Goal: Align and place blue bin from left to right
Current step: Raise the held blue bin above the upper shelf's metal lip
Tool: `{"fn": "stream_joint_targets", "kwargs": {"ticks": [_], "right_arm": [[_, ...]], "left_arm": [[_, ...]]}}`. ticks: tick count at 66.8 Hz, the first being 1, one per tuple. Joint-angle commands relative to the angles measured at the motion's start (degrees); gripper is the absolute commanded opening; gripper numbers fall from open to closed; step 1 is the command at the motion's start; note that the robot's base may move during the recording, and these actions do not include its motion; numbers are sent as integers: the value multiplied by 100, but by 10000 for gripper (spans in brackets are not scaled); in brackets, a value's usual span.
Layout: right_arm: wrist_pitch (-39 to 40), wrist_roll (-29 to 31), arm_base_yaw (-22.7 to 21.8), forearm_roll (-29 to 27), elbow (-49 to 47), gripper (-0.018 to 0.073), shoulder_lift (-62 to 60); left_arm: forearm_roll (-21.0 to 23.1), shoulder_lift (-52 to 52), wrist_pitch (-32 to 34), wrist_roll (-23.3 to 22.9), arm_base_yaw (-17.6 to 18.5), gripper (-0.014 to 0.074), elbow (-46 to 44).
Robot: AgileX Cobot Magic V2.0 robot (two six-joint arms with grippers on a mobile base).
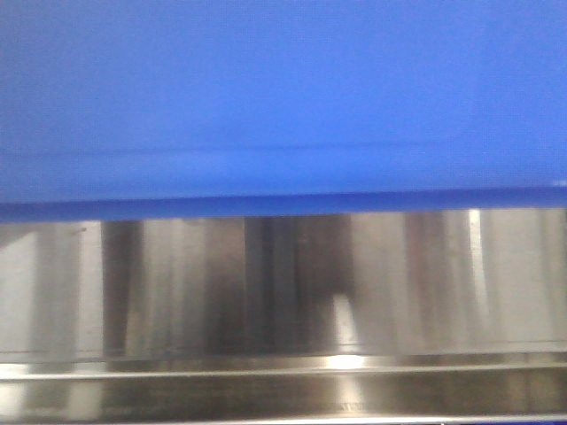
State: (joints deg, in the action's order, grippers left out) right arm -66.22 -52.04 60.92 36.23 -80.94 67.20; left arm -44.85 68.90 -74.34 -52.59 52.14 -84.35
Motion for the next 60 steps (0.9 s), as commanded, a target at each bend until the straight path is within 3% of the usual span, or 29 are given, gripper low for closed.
{"fn": "stream_joint_targets", "kwargs": {"ticks": [1, 50, 60], "right_arm": [[674, 50, 46, 164, -72, -70, -49], [672, 50, 46, 78, -72, -70, -49], [672, 50, 24, -143, -208, -70, 86]], "left_arm": [[-82, -38, 517, 22, 61, -111, -50], [-56, -38, 971, 22, 61, -111, -50], [69, -38, 1068, 35, -231, -111, -50]]}}
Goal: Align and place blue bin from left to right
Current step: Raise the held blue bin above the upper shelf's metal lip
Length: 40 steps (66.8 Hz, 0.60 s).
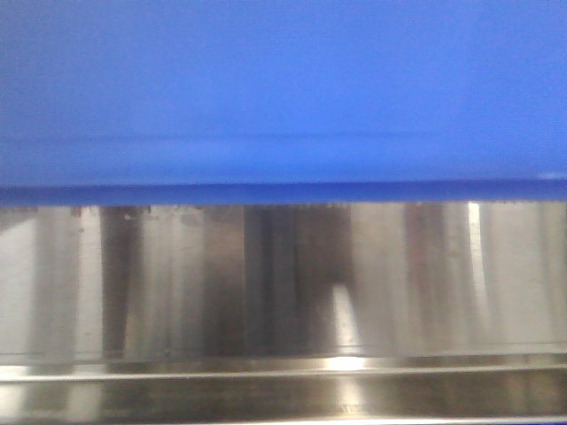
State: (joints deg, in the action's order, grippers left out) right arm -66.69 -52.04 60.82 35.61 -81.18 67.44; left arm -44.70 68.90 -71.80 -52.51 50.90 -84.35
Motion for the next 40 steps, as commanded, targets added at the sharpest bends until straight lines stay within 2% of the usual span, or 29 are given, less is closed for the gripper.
{"fn": "stream_joint_targets", "kwargs": {"ticks": [1, 8, 18, 22, 31, 40], "right_arm": [[719, 50, 24, -81, -213, -70, 96], [707, 50, -126, -108, -491, -70, 396], [859, 296, -364, -160, -932, -70, 816], [981, 402, -527, -402, -1067, -70, 992], [1459, 532, -1008, -1060, -1137, -70, 1284], [1781, 568, -1278, -1114, -1137, -70, 1500]], "left_arm": [[116, -38, 856, 78, -183, -111, -50], [604, -38, 1152, 491, -613, -111, -84], [1615, -38, 1816, 1073, -1455, -111, -97], [2008, 3, 2038, 1347, -1824, -111, -97], [2596, 196, 2429, 1961, -2447, -111, -97], [3192, 479, 2744, 2368, -2890, -111, -97]]}}
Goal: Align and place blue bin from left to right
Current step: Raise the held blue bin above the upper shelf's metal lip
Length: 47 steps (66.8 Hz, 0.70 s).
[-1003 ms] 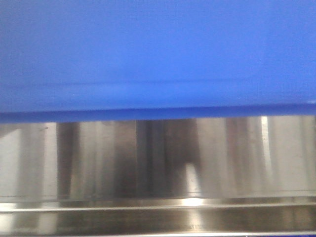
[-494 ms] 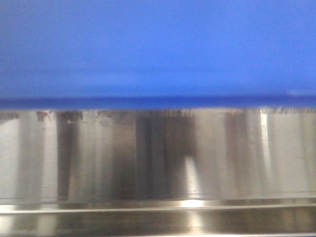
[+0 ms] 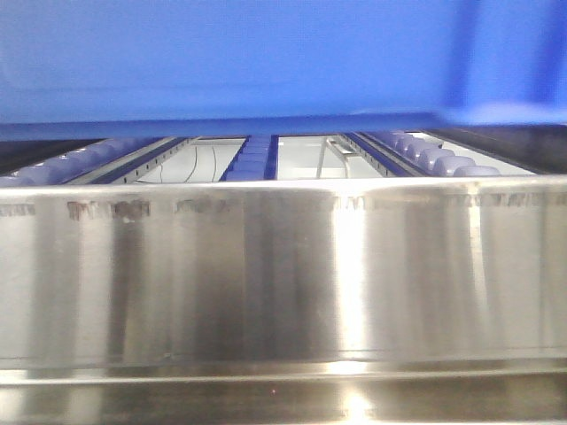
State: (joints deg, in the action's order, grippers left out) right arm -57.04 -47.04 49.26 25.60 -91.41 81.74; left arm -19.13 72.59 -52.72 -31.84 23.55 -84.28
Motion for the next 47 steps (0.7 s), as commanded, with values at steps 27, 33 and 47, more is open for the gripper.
{"fn": "stream_joint_targets", "kwargs": {"ticks": [27, 33, 47], "right_arm": [[1146, 214, -344, -113, -114, -70, 667], [1131, 214, -357, -113, -114, -70, 717], [1104, 214, -357, -76, -114, -70, 719]], "left_arm": [[753, 811, 1163, 385, -319, -111, -104], [753, 865, 1244, 385, -319, -111, -104], [857, 885, 1260, 385, -319, -111, -104]]}}
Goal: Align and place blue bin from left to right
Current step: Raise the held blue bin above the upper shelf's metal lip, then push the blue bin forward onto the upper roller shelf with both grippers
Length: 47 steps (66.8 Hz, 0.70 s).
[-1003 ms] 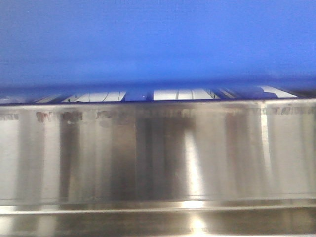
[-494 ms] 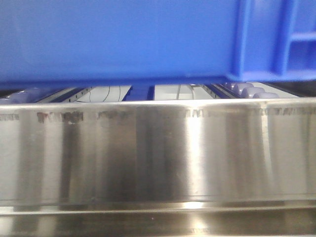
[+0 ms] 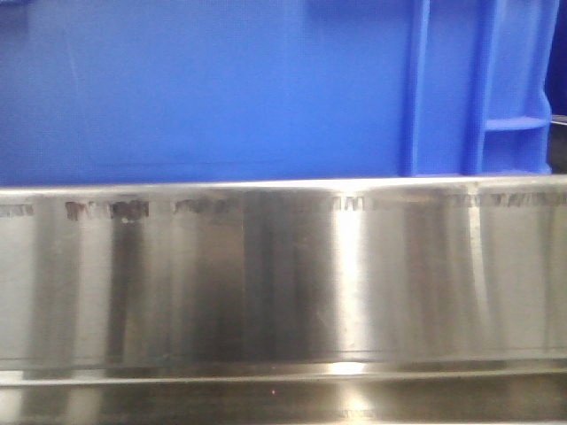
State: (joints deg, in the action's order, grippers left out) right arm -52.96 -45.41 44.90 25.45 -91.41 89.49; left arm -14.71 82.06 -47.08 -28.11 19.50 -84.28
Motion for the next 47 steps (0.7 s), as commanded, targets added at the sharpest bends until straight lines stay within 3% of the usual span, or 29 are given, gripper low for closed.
{"fn": "stream_joint_targets", "kwargs": {"ticks": [1, 11, 17, 22, 27, 31, 38, 47], "right_arm": [[696, 52, 79, -62, -114, -70, -45], [669, 52, 79, -62, -114, -70, -46], [672, 52, 79, -107, -114, -50, -46], [655, 52, 79, -144, -114, 101, -46], [637, 52, 79, -144, -114, 320, -46], [637, 52, 79, -144, -114, 400, -46], [637, 52, 79, -144, -114, 400, -46], [604, 52, 79, -144, -114, 400, -101]], "left_arm": [[415, -51, 696, 12, 86, -111, -104], [494, -1, 683, 12, 86, -108, -104], [525, -1, 634, 12, 86, -42, -104], [525, -1, 621, 12, 86, 66, -104], [525, -1, 621, 12, 86, 202, -104], [525, -1, 621, 12, 86, 284, -104], [513, -1, 621, 12, 86, 409, -104], [513, -1, 612, 12, 86, 494, -104]]}}
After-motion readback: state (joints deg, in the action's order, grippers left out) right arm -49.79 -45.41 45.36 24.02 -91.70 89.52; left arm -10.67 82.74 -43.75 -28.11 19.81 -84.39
